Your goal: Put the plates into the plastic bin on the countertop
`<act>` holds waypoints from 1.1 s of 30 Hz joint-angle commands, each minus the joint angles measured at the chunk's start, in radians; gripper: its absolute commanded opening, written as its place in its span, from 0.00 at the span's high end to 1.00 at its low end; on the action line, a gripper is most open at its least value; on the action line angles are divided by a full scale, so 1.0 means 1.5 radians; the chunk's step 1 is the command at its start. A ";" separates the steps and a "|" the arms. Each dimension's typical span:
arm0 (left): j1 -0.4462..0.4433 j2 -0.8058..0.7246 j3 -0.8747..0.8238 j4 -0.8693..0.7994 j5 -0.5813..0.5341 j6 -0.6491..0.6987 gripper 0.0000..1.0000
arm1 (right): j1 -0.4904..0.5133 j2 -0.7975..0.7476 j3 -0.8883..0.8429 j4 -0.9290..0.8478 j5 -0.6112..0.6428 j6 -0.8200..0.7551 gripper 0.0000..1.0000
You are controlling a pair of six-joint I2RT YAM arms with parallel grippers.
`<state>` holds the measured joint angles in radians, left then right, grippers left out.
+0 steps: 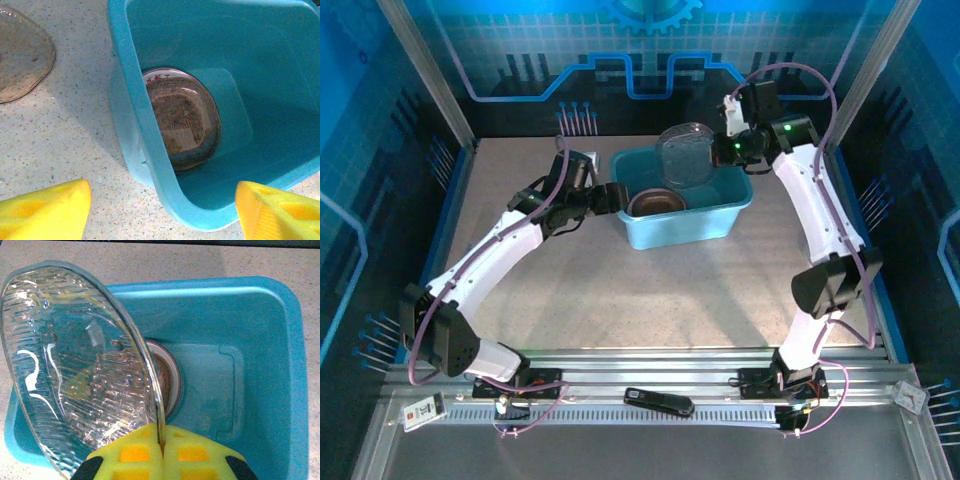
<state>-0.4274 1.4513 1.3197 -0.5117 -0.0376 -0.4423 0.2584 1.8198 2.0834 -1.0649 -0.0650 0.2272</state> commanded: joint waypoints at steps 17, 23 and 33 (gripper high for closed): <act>-0.007 0.050 0.062 -0.018 -0.008 -0.014 0.24 | -0.010 0.163 0.117 0.005 -0.087 -0.011 1.00; -0.008 0.049 0.061 -0.020 -0.020 -0.019 0.24 | -0.008 0.204 0.142 0.006 -0.108 -0.010 1.00; -0.008 0.066 0.074 -0.027 -0.026 -0.017 0.24 | 0.003 0.257 0.175 0.005 -0.128 -0.009 1.00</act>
<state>-0.4332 1.5345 1.3960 -0.5278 -0.0563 -0.4541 0.2550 2.1860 2.3058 -1.0611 -0.2218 0.2260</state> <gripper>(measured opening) 0.763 0.066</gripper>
